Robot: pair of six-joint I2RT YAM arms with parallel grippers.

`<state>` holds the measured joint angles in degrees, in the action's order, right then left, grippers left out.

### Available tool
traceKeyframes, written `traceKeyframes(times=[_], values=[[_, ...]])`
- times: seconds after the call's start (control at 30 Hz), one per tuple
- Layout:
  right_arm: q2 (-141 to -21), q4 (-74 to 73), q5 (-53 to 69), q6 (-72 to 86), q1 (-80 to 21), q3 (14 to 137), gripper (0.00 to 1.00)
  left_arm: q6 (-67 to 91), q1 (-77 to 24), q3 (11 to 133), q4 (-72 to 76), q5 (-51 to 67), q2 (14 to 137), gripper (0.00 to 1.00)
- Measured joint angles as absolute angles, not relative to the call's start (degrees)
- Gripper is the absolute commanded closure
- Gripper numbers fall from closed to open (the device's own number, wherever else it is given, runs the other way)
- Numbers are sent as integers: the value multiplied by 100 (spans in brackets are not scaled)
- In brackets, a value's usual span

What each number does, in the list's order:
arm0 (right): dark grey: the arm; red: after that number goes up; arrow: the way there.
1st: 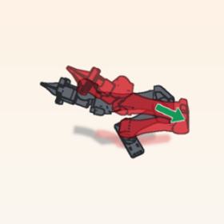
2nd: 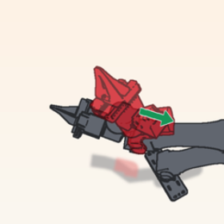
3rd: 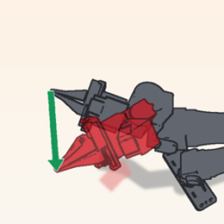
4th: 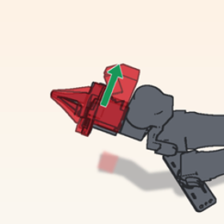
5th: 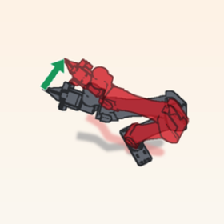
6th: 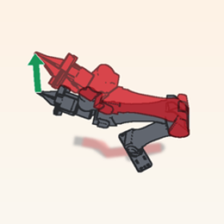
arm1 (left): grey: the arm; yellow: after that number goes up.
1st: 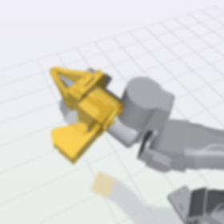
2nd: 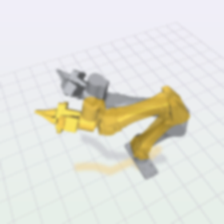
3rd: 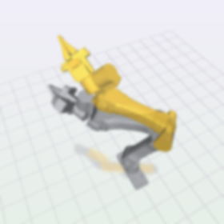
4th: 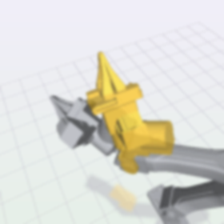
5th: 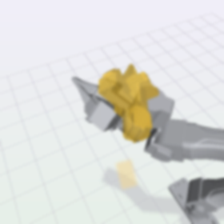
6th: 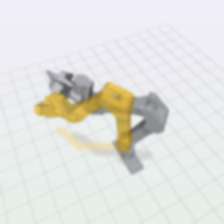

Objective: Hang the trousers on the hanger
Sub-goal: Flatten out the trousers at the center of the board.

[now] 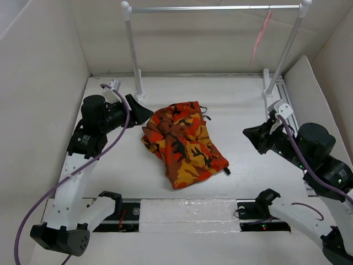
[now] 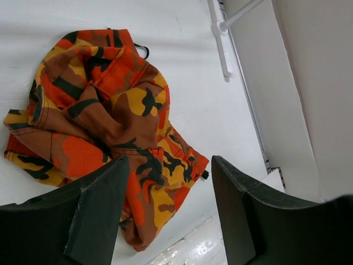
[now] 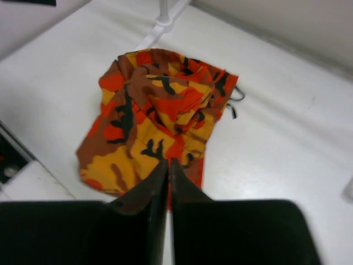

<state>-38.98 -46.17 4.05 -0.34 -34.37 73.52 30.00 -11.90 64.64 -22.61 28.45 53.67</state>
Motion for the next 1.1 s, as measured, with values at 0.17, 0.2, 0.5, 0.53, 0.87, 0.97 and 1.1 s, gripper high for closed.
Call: traceKeyframes(times=[0.17,0.2,0.5,0.53,0.87,0.97,1.1], values=[[-4097,-4753,292,3,-3417,7301,100,3002,-1188,6466,-2366,2552,5478,49],[-4139,-4772,259,32,-3417,7260,100,2987,-1175,6466,-2408,2445,5478,51],[-4504,-5022,-196,534,-3308,6307,29,2952,-958,6958,-3415,513,5607,42],[-4530,-4971,-193,596,-3301,6053,27,2974,-958,6818,-3369,510,5616,42],[-5203,-3830,480,1153,-3175,3734,21,4163,-1542,3806,-2530,1420,5881,23],[-5428,-3452,648,1282,-3131,3376,21,4392,-1997,3771,-2086,1450,6154,24],[-5671,-2808,803,1376,-2956,2969,21,4729,-2589,3747,-1330,1494,6584,29]])
